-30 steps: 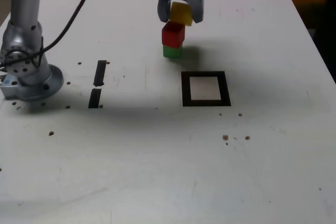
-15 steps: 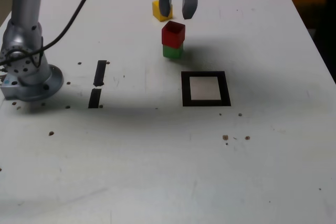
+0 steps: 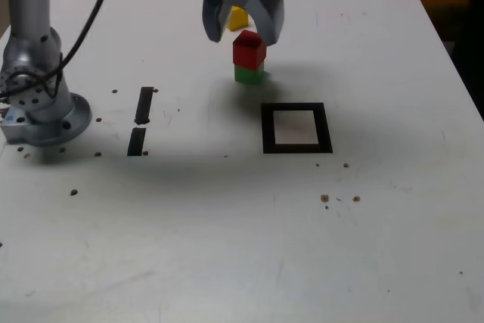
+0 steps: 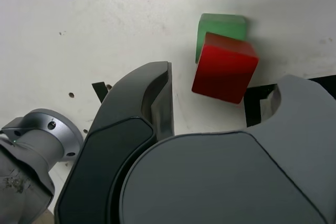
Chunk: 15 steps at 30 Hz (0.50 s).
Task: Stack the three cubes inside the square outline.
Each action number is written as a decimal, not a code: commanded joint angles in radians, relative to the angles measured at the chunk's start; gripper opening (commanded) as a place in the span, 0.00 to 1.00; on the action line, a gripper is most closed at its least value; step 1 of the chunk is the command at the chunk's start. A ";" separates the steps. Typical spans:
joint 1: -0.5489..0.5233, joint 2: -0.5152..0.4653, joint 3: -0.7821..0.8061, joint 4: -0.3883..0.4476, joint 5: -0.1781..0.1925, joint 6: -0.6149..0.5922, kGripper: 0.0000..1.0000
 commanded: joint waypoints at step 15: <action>0.022 0.076 0.056 -0.108 0.049 0.006 0.75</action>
